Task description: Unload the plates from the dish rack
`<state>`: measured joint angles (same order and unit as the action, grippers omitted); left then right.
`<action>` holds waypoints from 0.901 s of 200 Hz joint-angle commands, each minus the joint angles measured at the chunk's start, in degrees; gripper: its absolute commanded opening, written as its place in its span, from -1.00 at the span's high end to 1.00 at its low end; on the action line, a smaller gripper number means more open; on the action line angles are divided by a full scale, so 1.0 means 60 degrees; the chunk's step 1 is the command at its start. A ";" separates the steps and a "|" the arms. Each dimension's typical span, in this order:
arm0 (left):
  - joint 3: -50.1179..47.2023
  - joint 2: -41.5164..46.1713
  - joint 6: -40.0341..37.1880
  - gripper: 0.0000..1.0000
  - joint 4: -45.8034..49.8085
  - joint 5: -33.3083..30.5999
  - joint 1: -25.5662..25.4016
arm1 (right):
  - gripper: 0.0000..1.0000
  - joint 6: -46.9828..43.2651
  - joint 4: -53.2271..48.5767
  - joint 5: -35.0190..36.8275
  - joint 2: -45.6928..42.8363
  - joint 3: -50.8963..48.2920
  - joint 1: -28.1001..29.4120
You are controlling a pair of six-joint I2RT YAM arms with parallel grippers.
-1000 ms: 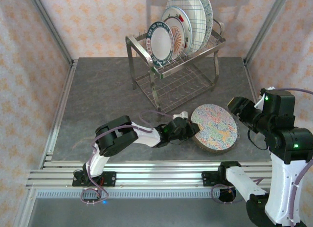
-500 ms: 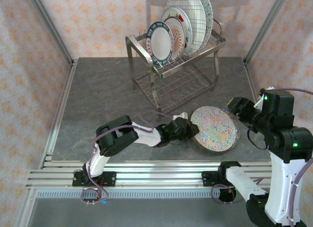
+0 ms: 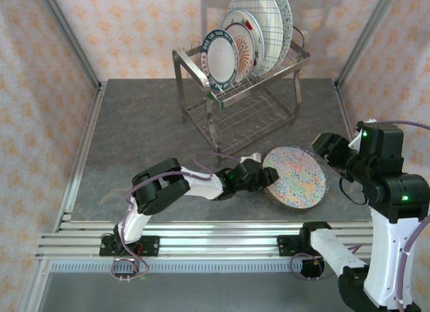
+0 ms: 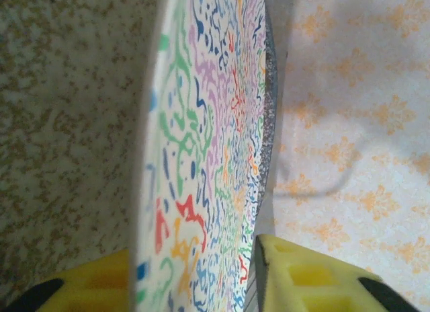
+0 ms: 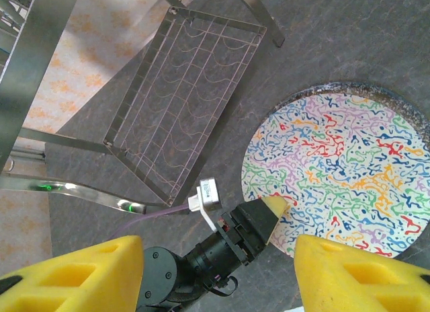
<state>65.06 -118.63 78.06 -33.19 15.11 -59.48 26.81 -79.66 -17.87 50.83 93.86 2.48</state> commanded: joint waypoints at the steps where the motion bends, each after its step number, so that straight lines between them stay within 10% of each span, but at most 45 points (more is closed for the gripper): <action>1: 0.0332 0.0111 -0.0256 0.12 0.0290 0.0134 0.0134 | -0.21 0.0101 0.0296 0.0079 0.0065 -0.0076 0.0041; 180: 0.3046 0.0078 -0.1744 -0.24 0.6574 0.0425 0.0246 | -0.21 0.0090 0.0501 0.0103 0.0244 -0.0083 0.0041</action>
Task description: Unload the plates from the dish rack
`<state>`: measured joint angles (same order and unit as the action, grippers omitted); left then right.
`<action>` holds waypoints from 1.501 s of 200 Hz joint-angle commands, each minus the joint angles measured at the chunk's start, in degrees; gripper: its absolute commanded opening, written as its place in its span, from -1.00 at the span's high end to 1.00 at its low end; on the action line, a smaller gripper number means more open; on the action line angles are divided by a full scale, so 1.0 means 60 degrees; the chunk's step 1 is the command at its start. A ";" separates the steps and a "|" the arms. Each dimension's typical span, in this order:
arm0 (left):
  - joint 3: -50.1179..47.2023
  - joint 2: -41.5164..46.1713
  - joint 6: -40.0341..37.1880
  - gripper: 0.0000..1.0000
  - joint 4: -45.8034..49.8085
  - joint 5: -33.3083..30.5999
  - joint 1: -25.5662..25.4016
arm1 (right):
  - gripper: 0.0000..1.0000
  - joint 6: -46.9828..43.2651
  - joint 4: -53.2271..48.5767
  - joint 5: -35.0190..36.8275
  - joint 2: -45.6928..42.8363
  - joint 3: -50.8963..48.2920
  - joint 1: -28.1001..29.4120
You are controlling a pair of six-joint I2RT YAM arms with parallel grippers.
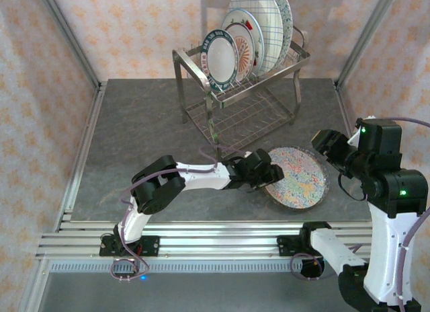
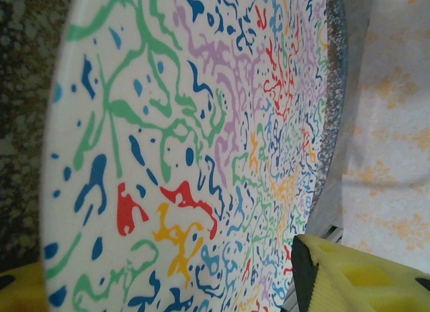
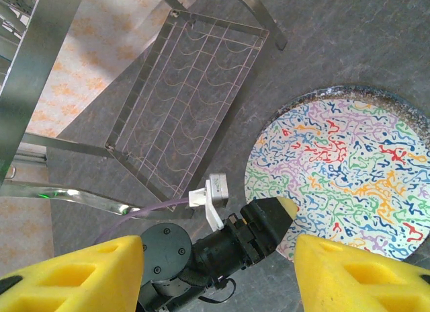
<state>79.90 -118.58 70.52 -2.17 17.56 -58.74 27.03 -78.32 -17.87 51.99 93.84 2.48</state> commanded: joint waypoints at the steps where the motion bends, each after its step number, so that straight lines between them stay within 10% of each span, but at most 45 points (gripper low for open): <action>1: 0.0586 0.0066 -0.0495 -0.24 0.1418 0.0017 0.0122 | -0.21 0.0060 0.0280 0.0112 0.0051 -0.0081 0.0041; 300: 0.2044 0.1195 -0.1980 -0.31 0.4400 -0.1161 0.0166 | -0.19 -0.1092 0.2530 0.0139 0.0751 0.0294 0.0041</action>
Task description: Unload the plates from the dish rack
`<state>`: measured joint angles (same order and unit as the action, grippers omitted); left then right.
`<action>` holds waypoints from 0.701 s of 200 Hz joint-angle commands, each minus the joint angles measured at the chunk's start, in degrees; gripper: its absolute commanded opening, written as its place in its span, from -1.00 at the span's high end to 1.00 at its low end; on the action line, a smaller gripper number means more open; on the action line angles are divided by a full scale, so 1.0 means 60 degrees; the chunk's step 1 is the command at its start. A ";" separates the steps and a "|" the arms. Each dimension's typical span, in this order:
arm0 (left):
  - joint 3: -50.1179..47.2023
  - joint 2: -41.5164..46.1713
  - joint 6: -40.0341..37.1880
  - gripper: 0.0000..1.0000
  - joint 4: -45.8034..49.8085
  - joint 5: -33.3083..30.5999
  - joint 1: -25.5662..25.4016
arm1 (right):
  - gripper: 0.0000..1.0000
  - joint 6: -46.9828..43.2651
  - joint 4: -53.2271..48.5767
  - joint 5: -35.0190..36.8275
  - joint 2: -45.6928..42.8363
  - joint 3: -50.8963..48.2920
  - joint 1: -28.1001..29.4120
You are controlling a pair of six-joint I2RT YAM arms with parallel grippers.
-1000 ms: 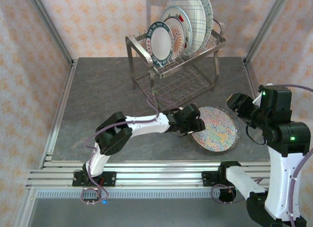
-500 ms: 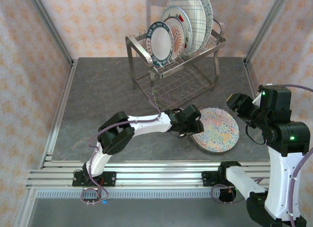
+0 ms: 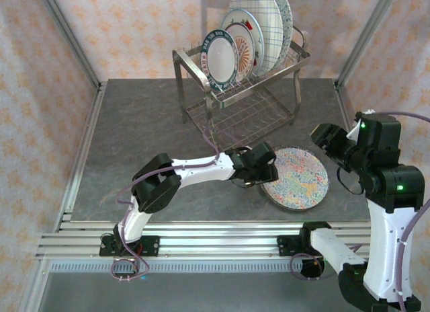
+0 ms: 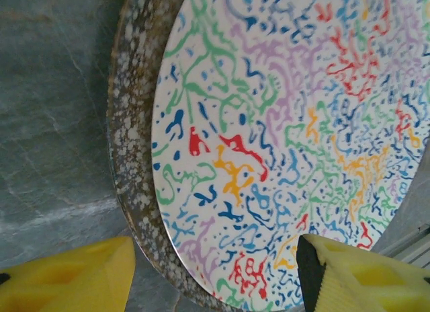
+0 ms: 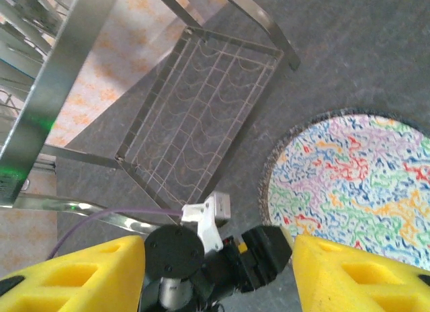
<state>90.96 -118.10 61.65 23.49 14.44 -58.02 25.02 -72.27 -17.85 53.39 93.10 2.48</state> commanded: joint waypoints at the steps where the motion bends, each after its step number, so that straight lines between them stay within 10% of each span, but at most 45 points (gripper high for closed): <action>1: 0.0196 0.1163 -0.0517 -0.31 0.0111 -0.0651 0.0046 | -0.19 -0.0778 0.1597 0.0134 0.0549 0.0448 0.0041; 140: -0.2474 0.7638 -0.3368 -0.32 -0.4072 -0.3294 0.0156 | 0.07 -0.5529 0.7752 -0.3197 0.4803 0.3038 0.0048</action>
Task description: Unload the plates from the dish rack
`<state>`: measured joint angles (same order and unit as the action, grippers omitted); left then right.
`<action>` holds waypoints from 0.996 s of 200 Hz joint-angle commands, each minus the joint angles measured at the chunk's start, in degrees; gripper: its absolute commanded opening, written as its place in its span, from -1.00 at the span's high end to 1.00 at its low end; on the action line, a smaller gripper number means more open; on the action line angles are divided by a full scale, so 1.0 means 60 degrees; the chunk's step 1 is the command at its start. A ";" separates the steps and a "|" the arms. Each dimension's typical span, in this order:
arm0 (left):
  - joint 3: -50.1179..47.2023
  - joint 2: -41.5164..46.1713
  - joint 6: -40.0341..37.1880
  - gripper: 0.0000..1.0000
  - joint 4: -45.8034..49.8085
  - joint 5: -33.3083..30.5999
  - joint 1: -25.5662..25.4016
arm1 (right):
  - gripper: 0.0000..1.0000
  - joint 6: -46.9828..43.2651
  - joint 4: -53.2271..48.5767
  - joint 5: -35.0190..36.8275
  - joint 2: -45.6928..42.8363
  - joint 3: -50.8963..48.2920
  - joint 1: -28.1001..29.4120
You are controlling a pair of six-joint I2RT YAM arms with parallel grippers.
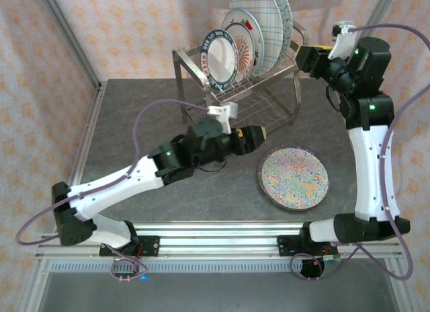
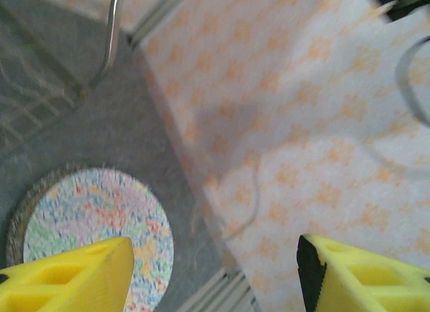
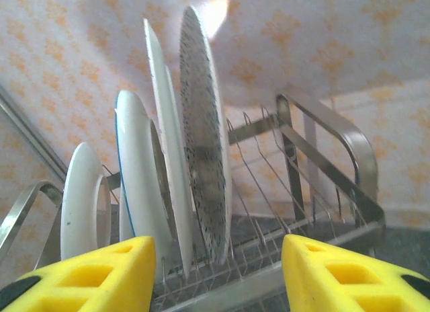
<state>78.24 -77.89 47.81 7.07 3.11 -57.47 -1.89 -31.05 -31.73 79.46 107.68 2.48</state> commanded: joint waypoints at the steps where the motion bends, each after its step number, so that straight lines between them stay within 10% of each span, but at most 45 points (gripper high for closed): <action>1: -0.0369 0.0974 -0.1095 -0.32 -0.1367 -0.1454 0.0061 | 0.07 -0.1061 0.0868 -0.0904 0.0484 0.0625 0.0052; 59: -0.1174 0.2724 -0.2694 -0.47 -0.3191 -0.3510 0.0085 | 0.21 -0.1451 -0.0079 -0.1980 0.1894 0.2229 0.0041; 199: -0.0625 0.2966 -0.3084 -0.46 -0.2869 -0.2980 0.0135 | 0.48 -0.1374 -0.1590 -0.2457 0.4007 0.5039 -0.0001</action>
<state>72.18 -60.55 31.11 -8.84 -15.05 -57.21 -10.37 -39.40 -44.73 101.75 135.31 2.48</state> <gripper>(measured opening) 0.733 0.268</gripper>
